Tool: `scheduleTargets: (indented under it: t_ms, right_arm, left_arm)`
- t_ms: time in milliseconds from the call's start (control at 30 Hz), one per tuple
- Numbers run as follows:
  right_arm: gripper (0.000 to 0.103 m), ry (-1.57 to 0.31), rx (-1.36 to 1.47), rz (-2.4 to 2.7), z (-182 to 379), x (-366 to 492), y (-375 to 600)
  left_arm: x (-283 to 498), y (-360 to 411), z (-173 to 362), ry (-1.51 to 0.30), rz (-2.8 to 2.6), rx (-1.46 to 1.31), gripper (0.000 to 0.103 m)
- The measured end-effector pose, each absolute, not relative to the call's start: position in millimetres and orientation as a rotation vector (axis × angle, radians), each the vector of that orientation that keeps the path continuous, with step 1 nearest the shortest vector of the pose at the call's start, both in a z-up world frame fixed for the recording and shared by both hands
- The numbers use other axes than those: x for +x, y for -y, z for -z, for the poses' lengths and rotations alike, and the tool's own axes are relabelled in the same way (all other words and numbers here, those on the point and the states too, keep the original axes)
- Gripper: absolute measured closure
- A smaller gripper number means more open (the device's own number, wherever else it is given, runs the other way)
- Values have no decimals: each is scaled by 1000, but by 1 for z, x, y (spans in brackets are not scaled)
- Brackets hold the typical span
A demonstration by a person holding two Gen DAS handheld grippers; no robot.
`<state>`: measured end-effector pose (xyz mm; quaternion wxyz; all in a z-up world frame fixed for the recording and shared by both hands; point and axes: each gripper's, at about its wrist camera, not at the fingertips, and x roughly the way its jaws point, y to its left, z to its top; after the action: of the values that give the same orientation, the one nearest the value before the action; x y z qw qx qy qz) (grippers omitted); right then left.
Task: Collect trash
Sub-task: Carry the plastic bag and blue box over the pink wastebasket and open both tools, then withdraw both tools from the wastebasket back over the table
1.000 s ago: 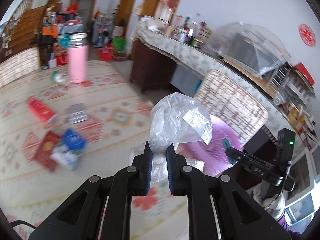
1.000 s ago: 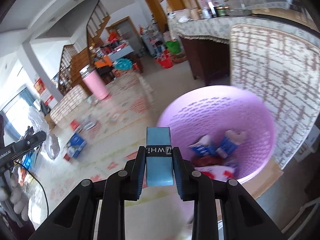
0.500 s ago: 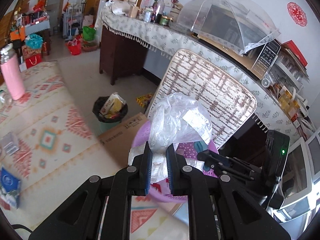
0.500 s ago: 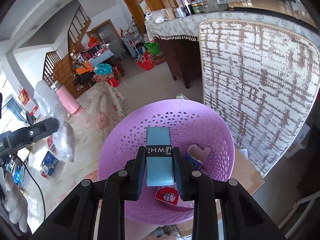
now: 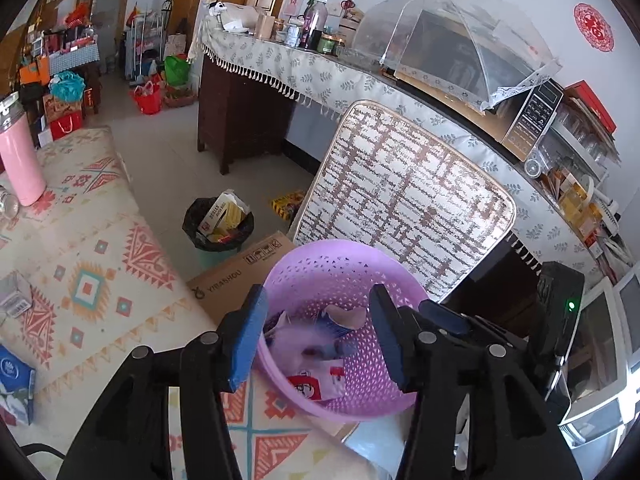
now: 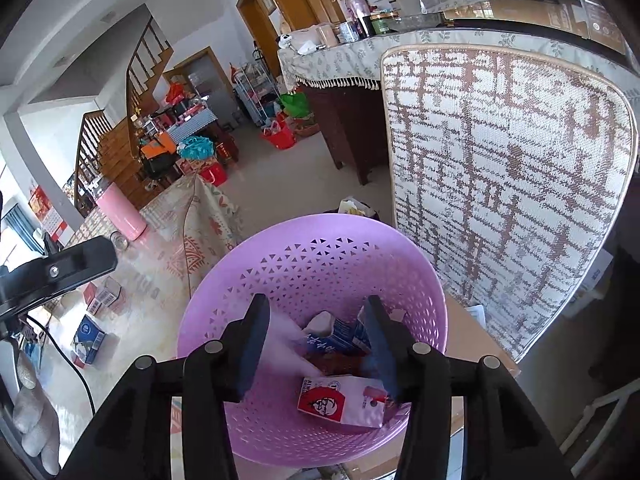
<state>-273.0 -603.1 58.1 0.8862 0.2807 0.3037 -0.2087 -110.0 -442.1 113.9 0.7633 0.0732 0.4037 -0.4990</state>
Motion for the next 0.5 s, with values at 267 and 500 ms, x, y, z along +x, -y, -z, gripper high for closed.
scheduleTargets:
  t_ms: [267,500]
  right_arm:
    - [45,-631,551,404,-67,-274,577]
    - [40,-653,492,345,-77,-259,541]
  left_arm:
    - [-102,380,-110,-885,974,145,49]
    - [-62,289,-104,-884,789,100,49]
